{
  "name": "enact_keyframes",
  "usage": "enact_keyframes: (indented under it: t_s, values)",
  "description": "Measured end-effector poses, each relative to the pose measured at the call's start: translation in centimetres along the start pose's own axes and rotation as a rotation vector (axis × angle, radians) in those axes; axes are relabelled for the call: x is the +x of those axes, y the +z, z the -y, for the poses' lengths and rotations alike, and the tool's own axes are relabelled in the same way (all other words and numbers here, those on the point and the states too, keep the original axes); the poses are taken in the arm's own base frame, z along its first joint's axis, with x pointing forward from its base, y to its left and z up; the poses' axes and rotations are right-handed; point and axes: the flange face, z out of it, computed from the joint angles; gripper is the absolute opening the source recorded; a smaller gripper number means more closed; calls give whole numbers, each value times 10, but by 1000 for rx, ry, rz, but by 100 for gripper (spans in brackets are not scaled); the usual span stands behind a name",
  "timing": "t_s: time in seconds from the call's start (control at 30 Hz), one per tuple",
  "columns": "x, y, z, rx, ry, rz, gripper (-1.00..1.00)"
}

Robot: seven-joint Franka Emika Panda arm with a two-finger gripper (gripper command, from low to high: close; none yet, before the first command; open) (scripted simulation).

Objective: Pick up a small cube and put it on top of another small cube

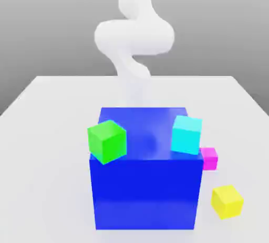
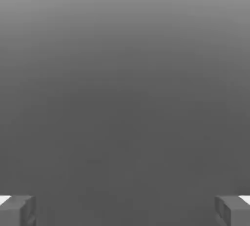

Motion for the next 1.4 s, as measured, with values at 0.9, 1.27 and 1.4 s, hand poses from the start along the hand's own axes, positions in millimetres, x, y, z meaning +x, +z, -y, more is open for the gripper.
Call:
enact_keyframes:
  t_s: [0.9, 1.27, 1.4]
  values:
    - [-469, 303, -140, 8, -1393, 795, 0]
    - [-468, 303, -140, 6, -1393, 795, -100]
    - [-454, 281, -127, 6, -1395, 795, -100]
